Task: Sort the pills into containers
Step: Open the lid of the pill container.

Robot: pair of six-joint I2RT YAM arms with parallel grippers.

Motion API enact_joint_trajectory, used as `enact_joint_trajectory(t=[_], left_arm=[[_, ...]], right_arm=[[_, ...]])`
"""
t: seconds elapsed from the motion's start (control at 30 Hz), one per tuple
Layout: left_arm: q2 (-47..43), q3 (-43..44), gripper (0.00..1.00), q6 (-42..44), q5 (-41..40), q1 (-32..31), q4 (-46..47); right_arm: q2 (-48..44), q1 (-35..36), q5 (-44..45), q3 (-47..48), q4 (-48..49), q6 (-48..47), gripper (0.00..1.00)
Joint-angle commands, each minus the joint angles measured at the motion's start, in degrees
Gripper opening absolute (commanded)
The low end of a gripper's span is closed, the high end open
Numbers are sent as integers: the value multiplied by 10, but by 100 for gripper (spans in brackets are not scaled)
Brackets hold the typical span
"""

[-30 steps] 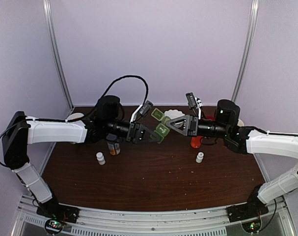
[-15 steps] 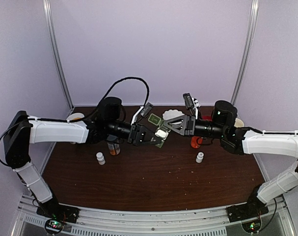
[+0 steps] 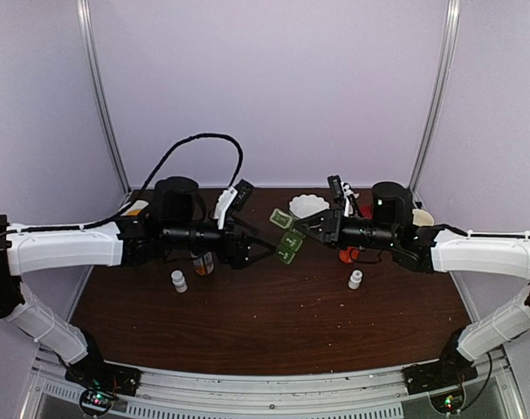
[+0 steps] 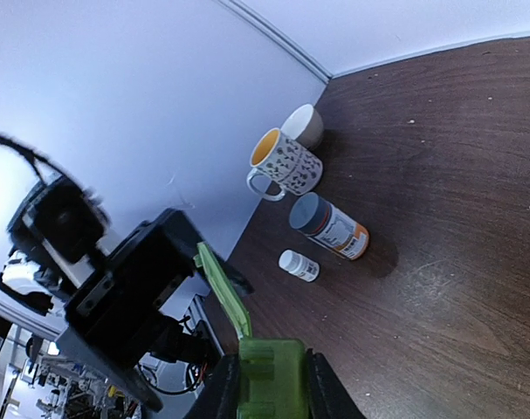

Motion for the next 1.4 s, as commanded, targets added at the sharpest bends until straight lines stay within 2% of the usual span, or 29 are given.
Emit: enact_joint_trajectory(t=[0.0,0.13,0.3,0.43,0.73,0.8,1.1,1.17,1.23,1.3,1.37], left_arm=[[-31,-10,95,96,-182,-66,15],[2,30,97,124,-290,-107,-32],[38,67,98,121,-359,-129,-57],[70,106,97,108,-376,-130,-109],[94,126,95,111,-357,-132,-104],[99,133,91,112,-355,-132,-105],[134,174,61,105,-355,-132,-137],[134,175,54,105,-352,-132,-138],[133,177,45,103,-345,-131,-139],[132,176,38,96,-330,-129,-139],[131,172,33,88,-274,-120,-127]], right_arm=[[-12,2,77,27,-58,4,15],[-9,2,99,23,-47,34,15],[-1,3,96,15,-3,71,15],[-2,4,100,6,11,82,15],[7,12,99,9,20,86,15],[9,13,100,9,20,87,15],[10,14,98,8,25,88,15],[10,14,97,7,26,87,18],[9,14,97,5,27,85,26],[5,14,92,-7,49,83,40],[-1,12,81,-25,92,88,51]])
